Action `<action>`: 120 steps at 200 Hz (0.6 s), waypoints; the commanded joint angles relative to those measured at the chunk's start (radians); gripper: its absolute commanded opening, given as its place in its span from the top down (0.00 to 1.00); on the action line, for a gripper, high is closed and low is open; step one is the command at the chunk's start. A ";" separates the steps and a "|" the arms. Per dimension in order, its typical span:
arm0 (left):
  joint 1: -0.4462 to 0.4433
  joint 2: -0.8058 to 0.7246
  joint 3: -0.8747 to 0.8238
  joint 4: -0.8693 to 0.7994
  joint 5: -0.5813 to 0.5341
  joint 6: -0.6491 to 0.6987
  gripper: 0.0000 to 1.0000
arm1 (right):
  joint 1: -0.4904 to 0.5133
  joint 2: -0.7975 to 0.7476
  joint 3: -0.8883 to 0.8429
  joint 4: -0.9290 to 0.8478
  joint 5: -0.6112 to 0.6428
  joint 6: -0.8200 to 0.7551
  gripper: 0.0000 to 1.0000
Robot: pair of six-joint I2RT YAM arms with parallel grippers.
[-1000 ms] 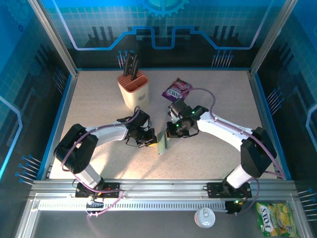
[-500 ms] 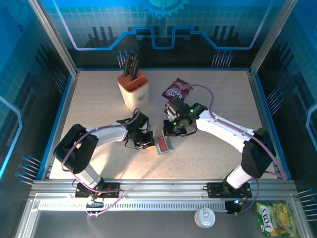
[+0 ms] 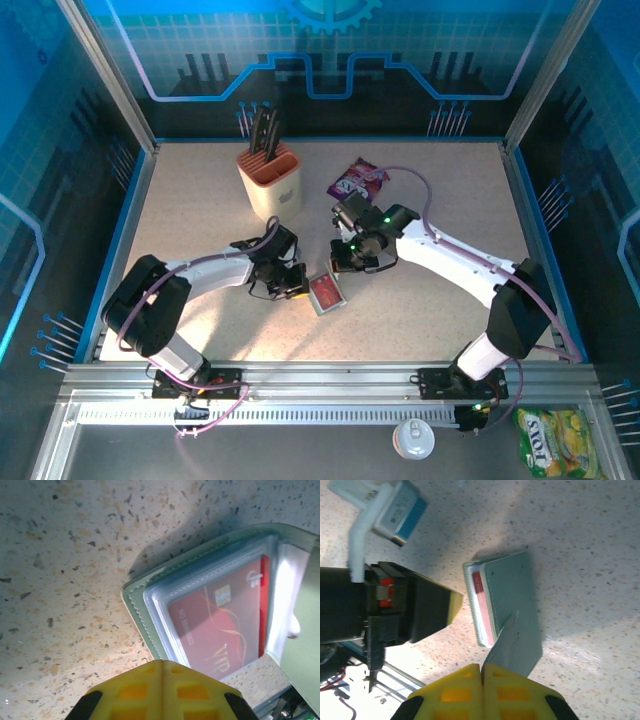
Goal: Take the credit cards out of the card holder
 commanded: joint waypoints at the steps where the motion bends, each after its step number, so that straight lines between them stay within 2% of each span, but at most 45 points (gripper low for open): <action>1: 0.005 -0.006 0.001 0.032 0.055 -0.011 0.97 | -0.038 0.003 -0.022 -0.051 0.044 -0.040 1.00; 61: -0.039 0.036 0.000 0.100 0.073 -0.066 0.97 | -0.096 -0.030 -0.132 -0.002 0.027 -0.052 1.00; 120: -0.075 0.051 0.013 0.037 -0.005 -0.086 0.98 | -0.126 -0.032 -0.179 0.031 0.002 -0.063 1.00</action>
